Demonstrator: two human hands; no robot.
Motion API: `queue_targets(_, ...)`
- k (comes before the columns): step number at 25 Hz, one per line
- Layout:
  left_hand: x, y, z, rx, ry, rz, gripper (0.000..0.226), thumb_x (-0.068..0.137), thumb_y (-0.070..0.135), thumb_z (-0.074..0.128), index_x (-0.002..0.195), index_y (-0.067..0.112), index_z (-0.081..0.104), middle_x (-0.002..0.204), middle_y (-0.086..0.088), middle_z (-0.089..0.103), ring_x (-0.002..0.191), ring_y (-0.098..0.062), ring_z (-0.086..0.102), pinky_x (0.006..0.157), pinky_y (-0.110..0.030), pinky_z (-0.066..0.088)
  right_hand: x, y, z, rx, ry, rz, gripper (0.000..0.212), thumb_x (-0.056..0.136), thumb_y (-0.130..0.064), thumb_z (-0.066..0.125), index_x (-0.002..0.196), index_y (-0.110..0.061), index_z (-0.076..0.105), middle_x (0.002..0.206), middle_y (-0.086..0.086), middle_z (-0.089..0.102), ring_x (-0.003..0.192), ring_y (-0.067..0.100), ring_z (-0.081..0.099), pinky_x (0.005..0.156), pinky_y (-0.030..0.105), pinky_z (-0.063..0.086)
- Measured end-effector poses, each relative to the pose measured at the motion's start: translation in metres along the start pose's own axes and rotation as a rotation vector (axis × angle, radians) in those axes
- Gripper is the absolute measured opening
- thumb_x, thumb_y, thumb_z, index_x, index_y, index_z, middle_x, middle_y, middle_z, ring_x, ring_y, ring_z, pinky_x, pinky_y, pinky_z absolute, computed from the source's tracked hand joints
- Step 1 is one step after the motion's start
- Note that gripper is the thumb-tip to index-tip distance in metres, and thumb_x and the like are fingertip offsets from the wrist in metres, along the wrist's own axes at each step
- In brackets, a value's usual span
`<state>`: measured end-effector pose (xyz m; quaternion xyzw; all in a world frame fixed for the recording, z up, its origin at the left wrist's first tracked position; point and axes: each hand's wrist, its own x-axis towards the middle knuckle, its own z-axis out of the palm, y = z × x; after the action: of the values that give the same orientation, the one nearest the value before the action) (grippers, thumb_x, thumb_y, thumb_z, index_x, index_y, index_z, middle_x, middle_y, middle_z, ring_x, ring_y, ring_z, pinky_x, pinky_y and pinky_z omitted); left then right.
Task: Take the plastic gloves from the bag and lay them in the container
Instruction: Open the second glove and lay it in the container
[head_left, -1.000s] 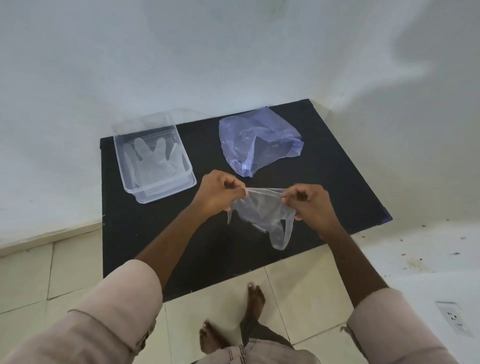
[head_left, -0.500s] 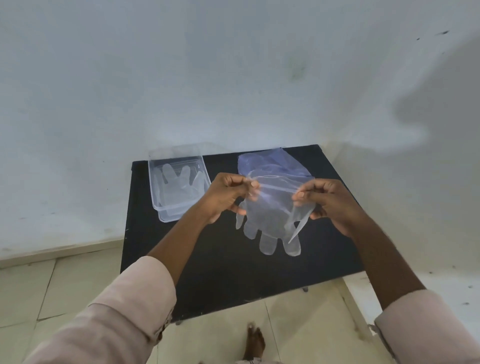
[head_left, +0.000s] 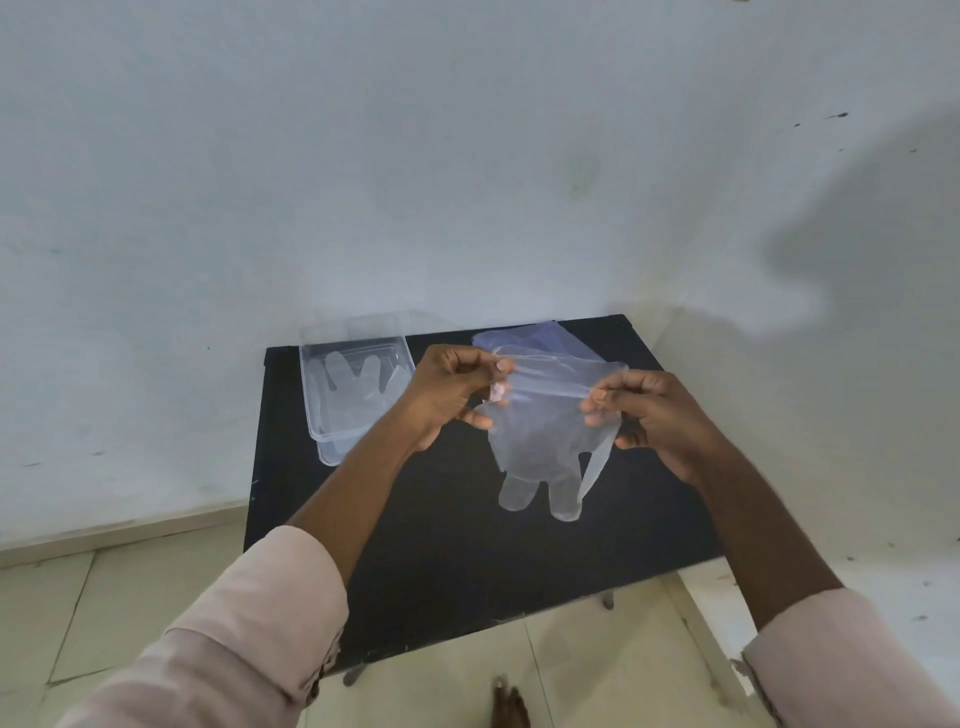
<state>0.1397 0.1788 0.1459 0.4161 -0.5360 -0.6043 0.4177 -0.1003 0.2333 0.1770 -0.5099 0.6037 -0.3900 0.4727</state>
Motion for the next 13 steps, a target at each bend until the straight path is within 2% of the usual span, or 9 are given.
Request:
queue_targets(2,-0.001,0.001,0.000,0.002,0.001,0.011,0.016,0.086,0.025,0.071,0.093,0.011,0.077,0.066,0.001,0.070,0.063,-0.016,0.070,0.046,-0.027,0.055,-0.002,-0.001,0.003,0.015,0.021,-0.028,0.011,0.090,-0.019,0.064,0.090,-0.011,0.071,0.092,0.010,0.076,0.087,0.026,0.070,0.052,0.024,0.047)
queue_targets(5,-0.003,0.003,0.001,0.004,0.021,0.026,0.009,0.084,0.021,0.074,0.089,0.014,0.076,0.066,0.003,0.072,0.061,-0.014,0.070,0.045,-0.025,0.052,-0.002,-0.003,0.008,0.037,0.099,-0.056,0.012,0.091,-0.023,0.063,0.085,-0.015,0.071,0.089,0.009,0.075,0.084,0.024,0.070,0.051,0.024,0.047)
queue_targets(9,-0.006,0.008,-0.004,0.000,-0.038,0.046,0.032,0.076,0.006,0.079,0.107,0.012,0.073,0.077,0.001,0.075,0.073,-0.012,0.072,0.048,-0.026,0.055,-0.003,-0.006,0.010,0.092,0.120,-0.047,0.013,0.091,-0.021,0.063,0.081,-0.018,0.070,0.084,0.009,0.074,0.083,0.026,0.069,0.050,0.023,0.046)
queue_targets(11,-0.006,0.012,-0.004,0.003,-0.044,0.043,0.027,0.080,0.010,0.076,0.107,0.009,0.073,0.080,0.001,0.074,0.071,-0.012,0.072,0.048,-0.027,0.056,-0.003,-0.007,0.010,0.083,0.110,-0.051,0.012,0.091,-0.022,0.064,0.082,-0.017,0.070,0.085,0.009,0.073,0.083,0.027,0.069,0.049,0.021,0.046)
queue_targets(13,-0.007,0.017,-0.002,-0.007,-0.022,0.029,0.023,0.087,0.019,0.070,0.106,0.006,0.074,0.076,0.003,0.072,0.062,-0.008,0.069,0.048,-0.028,0.058,-0.003,-0.008,0.010,0.072,0.095,-0.049,0.013,0.091,-0.022,0.063,0.082,-0.017,0.070,0.084,0.008,0.073,0.082,0.025,0.069,0.048,0.021,0.046)
